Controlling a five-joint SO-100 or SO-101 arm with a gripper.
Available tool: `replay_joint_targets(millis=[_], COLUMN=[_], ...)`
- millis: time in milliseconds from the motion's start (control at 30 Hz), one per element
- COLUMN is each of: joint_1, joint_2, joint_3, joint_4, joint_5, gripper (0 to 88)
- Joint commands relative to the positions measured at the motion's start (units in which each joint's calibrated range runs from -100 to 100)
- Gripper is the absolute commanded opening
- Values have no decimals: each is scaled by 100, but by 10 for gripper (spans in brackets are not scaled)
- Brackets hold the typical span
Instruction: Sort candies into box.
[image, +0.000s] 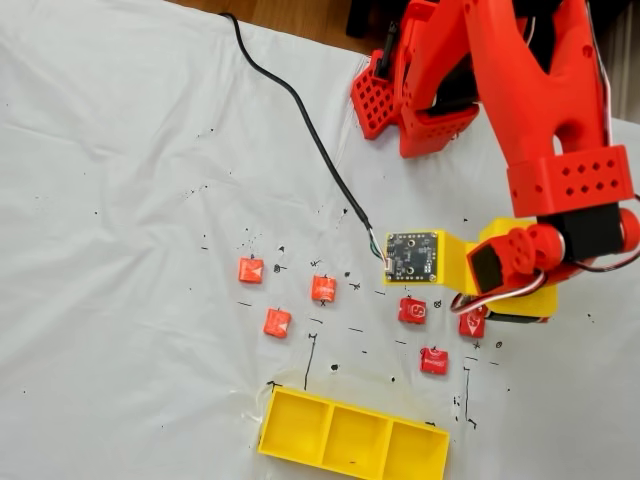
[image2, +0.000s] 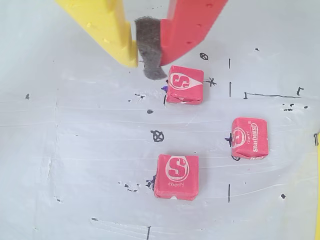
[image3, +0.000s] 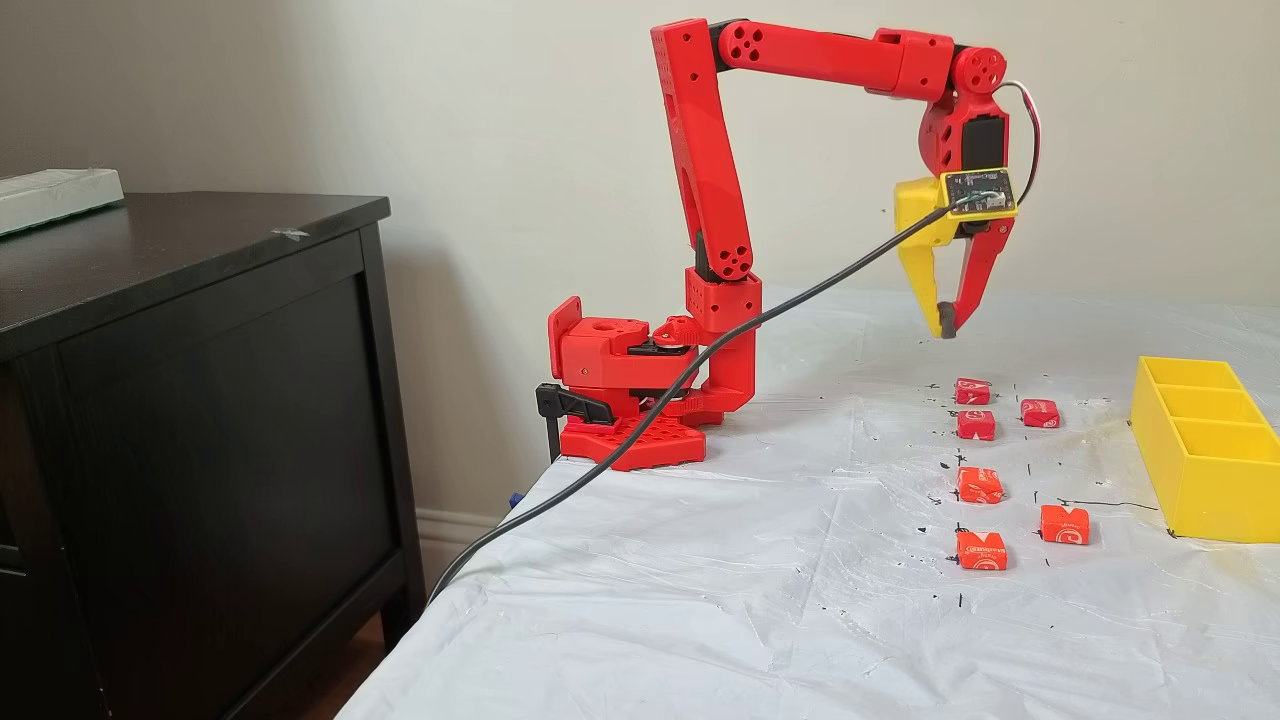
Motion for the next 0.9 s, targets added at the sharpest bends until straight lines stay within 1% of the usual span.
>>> replay_joint_targets(millis=[0, 300, 433, 500, 600, 867], joint_1=[33, -31, -67, -103, -148, -293], joint_2=[-114, -54, 39, 47, 64, 234], joint_3=[-298, -52, -15, -15, 39, 285], joint_4=[-31, -309, -375, -375, -424, -678], joint_5=[54, 166, 210, 225, 234, 254], gripper=[213, 214, 233, 265, 288, 291])
